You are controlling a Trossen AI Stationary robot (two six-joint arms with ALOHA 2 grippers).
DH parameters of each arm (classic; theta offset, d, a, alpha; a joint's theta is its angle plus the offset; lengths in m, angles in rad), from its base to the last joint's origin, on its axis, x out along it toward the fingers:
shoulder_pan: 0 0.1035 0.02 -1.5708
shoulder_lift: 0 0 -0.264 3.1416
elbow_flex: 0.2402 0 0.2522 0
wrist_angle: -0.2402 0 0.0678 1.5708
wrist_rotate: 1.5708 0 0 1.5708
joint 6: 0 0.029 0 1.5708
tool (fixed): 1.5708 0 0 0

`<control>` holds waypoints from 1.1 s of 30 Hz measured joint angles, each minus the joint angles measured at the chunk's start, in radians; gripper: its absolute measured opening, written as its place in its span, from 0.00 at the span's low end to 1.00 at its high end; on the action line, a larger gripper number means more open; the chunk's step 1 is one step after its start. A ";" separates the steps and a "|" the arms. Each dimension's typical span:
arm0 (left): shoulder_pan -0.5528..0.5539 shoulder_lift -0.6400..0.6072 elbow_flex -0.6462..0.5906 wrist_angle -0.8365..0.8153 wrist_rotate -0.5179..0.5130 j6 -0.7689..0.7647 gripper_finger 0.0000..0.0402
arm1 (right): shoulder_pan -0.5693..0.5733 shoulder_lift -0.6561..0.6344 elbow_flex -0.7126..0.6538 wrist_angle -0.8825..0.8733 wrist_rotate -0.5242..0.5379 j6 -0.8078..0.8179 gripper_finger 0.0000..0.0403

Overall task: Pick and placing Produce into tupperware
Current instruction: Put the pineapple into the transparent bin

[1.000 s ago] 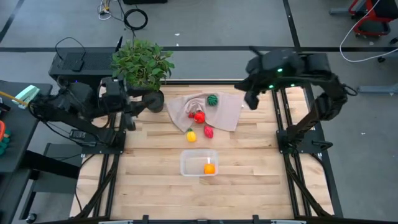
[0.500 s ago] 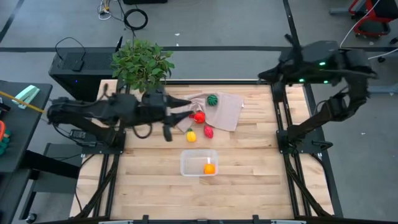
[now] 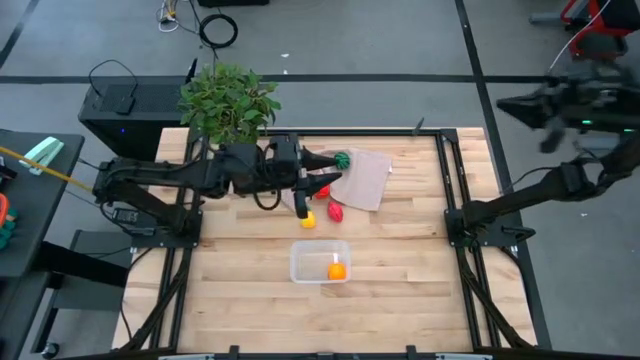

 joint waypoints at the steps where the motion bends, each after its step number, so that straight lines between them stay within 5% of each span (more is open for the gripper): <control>1: 0.006 0.003 0.000 0.004 0.000 -0.001 0.39 | 0.000 -0.026 -0.011 0.001 0.000 0.000 0.00; 13: 0.052 0.127 0.007 0.220 -0.002 -0.038 0.38 | 0.000 -0.336 -0.261 0.077 0.020 0.018 0.00; 18: 0.031 0.238 0.121 0.207 -0.036 -0.016 0.38 | 0.000 -0.464 -0.420 0.083 0.045 0.078 0.00; 24: 0.008 0.386 0.428 -0.134 -0.141 0.006 0.38 | 0.000 -0.596 -0.610 0.100 0.068 0.146 0.00; 33: 0.012 0.520 0.725 -0.665 -0.334 -0.411 0.34 | -0.001 -0.731 -0.792 0.140 0.081 0.211 0.00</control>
